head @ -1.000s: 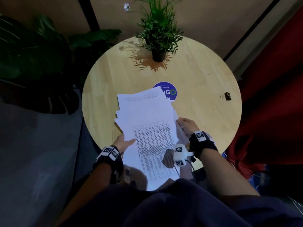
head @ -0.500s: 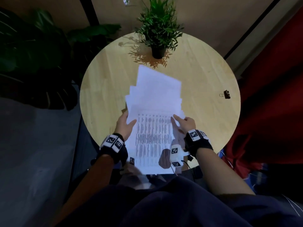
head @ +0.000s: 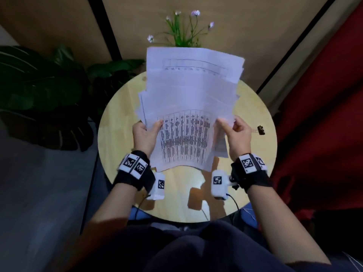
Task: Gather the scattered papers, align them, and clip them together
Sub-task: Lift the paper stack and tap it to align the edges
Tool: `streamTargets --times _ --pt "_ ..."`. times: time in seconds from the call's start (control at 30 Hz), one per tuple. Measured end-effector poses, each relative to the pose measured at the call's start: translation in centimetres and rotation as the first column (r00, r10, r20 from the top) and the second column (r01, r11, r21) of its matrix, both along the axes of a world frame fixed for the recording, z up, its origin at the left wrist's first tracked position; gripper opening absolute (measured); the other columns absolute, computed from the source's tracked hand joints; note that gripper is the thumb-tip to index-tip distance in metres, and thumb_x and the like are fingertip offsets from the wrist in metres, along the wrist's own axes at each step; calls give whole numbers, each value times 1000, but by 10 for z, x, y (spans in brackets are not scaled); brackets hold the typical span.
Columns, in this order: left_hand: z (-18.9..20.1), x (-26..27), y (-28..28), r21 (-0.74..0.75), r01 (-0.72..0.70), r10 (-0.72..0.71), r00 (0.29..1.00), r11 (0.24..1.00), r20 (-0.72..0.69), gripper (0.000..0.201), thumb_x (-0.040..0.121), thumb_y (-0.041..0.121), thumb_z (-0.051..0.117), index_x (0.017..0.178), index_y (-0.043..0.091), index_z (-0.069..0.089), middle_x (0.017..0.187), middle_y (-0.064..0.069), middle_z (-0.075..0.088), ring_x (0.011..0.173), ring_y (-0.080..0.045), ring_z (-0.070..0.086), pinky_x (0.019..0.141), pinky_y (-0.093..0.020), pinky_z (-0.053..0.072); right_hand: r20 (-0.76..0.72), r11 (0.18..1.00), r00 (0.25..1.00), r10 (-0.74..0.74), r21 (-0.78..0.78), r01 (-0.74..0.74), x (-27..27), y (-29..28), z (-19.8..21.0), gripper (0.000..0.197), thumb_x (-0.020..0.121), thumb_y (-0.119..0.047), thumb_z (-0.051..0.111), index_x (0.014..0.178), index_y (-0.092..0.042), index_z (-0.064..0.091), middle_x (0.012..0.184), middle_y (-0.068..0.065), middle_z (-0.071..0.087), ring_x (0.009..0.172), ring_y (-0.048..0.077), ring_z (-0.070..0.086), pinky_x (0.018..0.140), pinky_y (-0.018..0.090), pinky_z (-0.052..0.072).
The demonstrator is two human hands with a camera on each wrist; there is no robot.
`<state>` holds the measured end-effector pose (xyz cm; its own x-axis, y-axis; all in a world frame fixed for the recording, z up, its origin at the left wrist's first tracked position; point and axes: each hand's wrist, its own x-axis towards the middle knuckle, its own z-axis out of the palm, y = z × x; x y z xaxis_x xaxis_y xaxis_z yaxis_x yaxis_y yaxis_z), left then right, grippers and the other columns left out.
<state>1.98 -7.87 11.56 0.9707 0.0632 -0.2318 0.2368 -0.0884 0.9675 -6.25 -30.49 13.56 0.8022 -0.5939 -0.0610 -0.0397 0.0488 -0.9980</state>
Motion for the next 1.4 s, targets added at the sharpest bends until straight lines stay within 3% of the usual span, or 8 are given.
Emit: streamTargets --times 0.23,0.4,0.6,0.67,0.83,1.03,1.13,1.4 --pt "6 -5 5 -113 68 -74 996 991 -58 42 79 29 75 67 -6 56 62 -3 58 56 -14 51 59 -26 45 -185 976 959 215 9 -217 -23 10 -7 20 78 -31 71 94 -32 59 93 -16 63 79 -20 60 84 16 52" --pt "12 -17 -9 -110 141 -142 990 984 -2 19 79 15 75 94 6 69 94 -8 72 87 -17 70 84 -32 56 -117 979 977 181 -72 -190 -15 14 -5 21 91 -10 61 103 -26 60 100 -2 67 100 16 64 98 47 50" --pt "39 -23 -20 -61 -17 28 982 998 186 32 77 10 76 99 -11 67 101 -13 72 72 2 68 74 -14 54 -27 968 985 168 -184 -171 -11 12 12 12 92 -15 61 90 -27 62 94 13 67 92 23 63 85 59 51" --pt "44 -28 -19 -51 -26 36 982 998 187 37 73 9 79 100 -8 60 102 -23 70 82 -13 71 79 -24 57 -20 971 987 157 -181 -158 -12 10 10 6 91 -18 63 96 -20 63 95 16 66 91 20 62 82 55 52" --pt "37 -36 -23 39 100 -107 936 994 335 84 59 6 87 115 22 26 108 23 40 94 27 46 82 4 35 -46 973 972 230 42 -229 -9 10 -3 47 91 -3 59 134 -6 40 121 13 63 109 20 63 88 36 55" --pt "-8 -15 -4 -93 41 -28 990 995 136 94 64 5 84 133 24 24 85 12 46 71 5 53 73 -6 46 -136 979 975 174 127 -157 -11 -6 -16 50 90 -10 61 136 -6 40 124 10 62 112 20 63 94 36 53" --pt "-36 -10 6 -143 130 -156 970 981 -187 77 68 30 82 132 20 41 103 4 63 87 -15 63 75 -27 58 -210 978 955 209 61 -201 -15 -8 -25 34 92 -10 58 125 -3 51 109 1 66 105 20 64 91 39 55" --pt "4 -19 -21 -82 190 -175 970 978 170 46 71 7 77 112 8 56 81 19 72 75 10 66 64 -10 52 96 986 994 59 -159 -44 -15 3 -13 16 97 -6 50 109 -16 50 102 -1 60 97 11 58 85 28 51"
